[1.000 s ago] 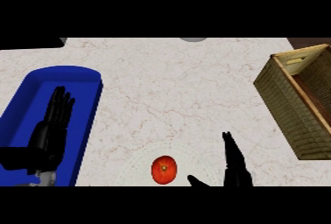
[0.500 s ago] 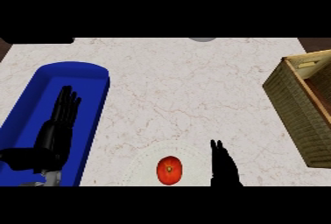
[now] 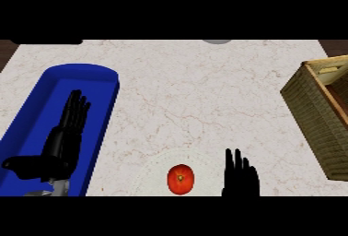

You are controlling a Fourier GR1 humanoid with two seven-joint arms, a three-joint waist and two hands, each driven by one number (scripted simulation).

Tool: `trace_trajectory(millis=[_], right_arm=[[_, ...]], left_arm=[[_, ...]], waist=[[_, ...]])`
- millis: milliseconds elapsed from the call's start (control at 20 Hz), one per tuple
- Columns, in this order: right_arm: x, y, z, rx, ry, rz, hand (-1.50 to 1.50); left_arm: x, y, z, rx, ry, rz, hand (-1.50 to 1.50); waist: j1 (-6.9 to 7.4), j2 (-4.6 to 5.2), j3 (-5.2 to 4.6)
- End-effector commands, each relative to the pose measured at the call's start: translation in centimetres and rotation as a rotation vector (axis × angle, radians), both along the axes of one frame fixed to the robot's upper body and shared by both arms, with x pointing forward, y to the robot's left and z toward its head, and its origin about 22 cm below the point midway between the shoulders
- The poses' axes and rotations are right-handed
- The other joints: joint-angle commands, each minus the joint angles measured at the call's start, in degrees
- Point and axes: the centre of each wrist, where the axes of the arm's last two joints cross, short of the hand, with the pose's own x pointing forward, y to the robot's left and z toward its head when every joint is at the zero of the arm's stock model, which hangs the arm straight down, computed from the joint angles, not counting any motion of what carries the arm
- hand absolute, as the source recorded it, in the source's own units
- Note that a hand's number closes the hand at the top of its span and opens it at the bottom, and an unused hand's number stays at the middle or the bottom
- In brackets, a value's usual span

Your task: Pick the tomato from the placemat and place it in the basket

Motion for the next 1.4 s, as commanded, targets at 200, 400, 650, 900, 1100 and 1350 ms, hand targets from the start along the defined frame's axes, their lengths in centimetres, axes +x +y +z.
trace_trajectory(millis=[200, 400, 650, 900, 1100, 1350], right_arm=[[-1.2, 1.5, 4.4, 0.079, 0.113, -0.135, -1.50], [-1.8, 2.0, 3.7, 0.099, 0.128, -0.124, -1.50], [-1.2, 2.4, 3.7, 0.102, 0.113, -0.099, -1.50], [-0.6, 2.6, 2.8, 0.069, 0.082, -0.132, -1.50], [0.1, 2.2, 2.9, 0.067, 0.079, -0.154, -1.50], [0.0, 2.6, 2.2, 0.073, 0.104, -0.149, -1.50]], left_arm=[[0.0, -0.4, -0.5, 0.001, 0.008, -0.002, 0.00], [0.7, 0.2, 0.2, 0.000, 0.003, -0.003, 0.00], [0.4, 0.2, -0.2, -0.007, -0.007, 0.011, 0.00], [0.2, 0.0, -0.5, 0.001, 0.002, -0.008, 0.00], [0.1, 0.2, 0.4, -0.017, 0.005, -0.011, 0.00], [-0.5, -0.1, -1.6, 0.015, 0.009, -0.022, 0.00]], waist=[[0.15, 0.11, 0.20], [-0.13, 0.10, 0.30], [0.53, 0.12, 0.28], [0.53, 0.07, 0.29], [0.86, 0.07, 0.34], [0.81, 0.20, 0.28]])
